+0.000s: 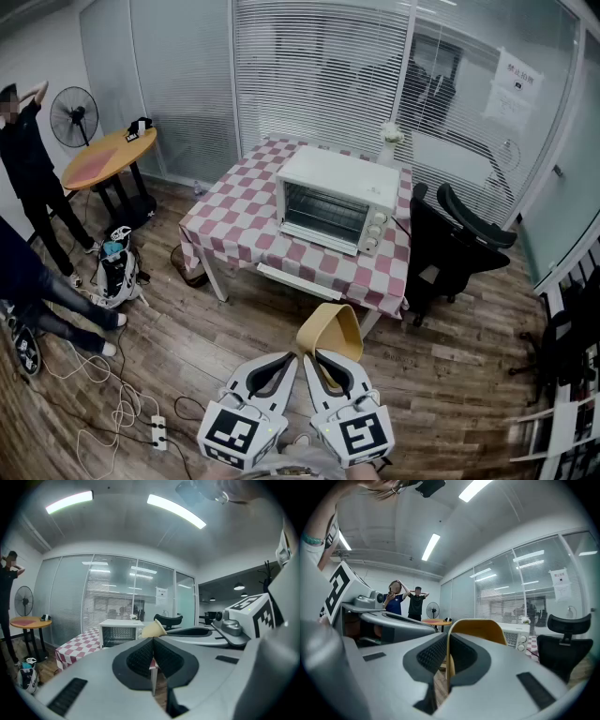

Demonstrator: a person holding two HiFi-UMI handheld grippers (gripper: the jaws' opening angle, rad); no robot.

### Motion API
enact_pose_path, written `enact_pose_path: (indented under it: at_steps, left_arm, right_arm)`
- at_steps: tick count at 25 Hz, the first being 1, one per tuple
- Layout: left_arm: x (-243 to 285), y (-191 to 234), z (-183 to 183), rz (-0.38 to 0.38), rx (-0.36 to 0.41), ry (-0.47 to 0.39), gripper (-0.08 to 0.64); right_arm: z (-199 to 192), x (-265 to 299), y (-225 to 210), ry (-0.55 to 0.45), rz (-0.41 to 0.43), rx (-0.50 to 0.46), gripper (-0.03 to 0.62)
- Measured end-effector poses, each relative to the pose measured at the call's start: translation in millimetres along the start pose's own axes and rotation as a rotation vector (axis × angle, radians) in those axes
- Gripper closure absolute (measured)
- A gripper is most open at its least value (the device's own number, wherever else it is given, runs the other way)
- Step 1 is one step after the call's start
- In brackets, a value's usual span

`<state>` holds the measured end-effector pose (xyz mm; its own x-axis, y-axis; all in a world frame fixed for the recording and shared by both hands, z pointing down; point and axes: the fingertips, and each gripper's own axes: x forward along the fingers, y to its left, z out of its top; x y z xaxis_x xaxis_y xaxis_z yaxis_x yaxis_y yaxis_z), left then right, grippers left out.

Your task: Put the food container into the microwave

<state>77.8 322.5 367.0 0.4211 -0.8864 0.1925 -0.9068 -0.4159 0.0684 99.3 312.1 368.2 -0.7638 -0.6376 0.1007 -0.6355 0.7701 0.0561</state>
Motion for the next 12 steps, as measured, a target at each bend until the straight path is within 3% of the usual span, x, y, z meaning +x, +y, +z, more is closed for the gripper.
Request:
enact_pose_path:
  at_steps: [12]
  left_arm:
    - [7.3, -16.1, -2.8, 0.033, -0.014, 0.0, 0.548]
  right_arm:
    - [-4.7, -13.4, -13.8, -0.021, 0.034, 0.023, 0.579]
